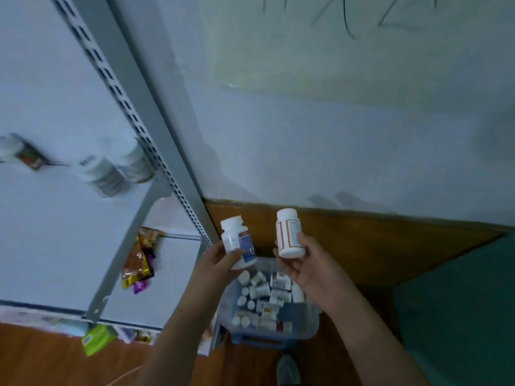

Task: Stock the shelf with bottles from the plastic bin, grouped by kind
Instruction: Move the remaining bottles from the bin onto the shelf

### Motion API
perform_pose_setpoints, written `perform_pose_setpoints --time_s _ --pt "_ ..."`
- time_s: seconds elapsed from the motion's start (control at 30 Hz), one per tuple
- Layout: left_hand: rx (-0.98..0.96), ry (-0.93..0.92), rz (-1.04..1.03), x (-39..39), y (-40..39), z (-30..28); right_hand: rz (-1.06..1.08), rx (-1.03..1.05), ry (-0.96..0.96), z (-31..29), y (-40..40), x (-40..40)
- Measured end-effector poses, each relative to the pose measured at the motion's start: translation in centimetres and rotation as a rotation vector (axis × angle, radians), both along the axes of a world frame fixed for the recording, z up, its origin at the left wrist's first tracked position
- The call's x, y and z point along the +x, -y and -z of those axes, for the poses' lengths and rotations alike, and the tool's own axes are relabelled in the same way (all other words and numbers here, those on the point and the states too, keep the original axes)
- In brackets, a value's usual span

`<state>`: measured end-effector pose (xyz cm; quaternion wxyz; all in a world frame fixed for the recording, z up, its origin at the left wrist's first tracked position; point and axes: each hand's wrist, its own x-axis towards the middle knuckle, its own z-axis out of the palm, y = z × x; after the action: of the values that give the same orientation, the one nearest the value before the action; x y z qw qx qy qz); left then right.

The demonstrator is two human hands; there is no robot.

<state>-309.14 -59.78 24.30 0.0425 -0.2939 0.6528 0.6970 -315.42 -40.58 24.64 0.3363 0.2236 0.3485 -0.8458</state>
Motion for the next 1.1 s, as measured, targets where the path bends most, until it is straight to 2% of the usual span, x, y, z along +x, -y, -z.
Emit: perform_pose_setpoints --time_s 0.17,0.3,0.53,0.83,0.9,1.03,1.1 --pt "0.406 -0.292 -0.072 2.5 4.4 -8.4 -0.115 -0.082 -0.25 -6.5 4.1 1.9" --pt "0.527 -0.408 -0.084 7.3 9.6 -12.4 -0.217 -0.173 -0.395 -11.0 9.9 4.6" --pt "0.323 -0.433 -0.181 16.7 19.2 -14.7 -0.311 -0.107 -0.469 -14.6 21.5 11.7" --pt "0.167 -0.414 -0.316 23.8 28.7 -13.2 -0.411 -0.007 -0.525 -13.6 32.3 16.8" --pt "0.156 -0.404 -0.349 24.0 30.6 -12.6 -0.437 0.111 -0.626 -13.3 34.3 16.8" --pt "0.103 -0.366 -0.376 22.4 34.4 -11.2 -0.539 0.591 -0.971 -12.2 38.4 14.6" --pt "0.055 -0.344 -0.388 20.8 36.6 -10.8 -0.539 0.687 -1.041 -11.4 40.7 12.7"
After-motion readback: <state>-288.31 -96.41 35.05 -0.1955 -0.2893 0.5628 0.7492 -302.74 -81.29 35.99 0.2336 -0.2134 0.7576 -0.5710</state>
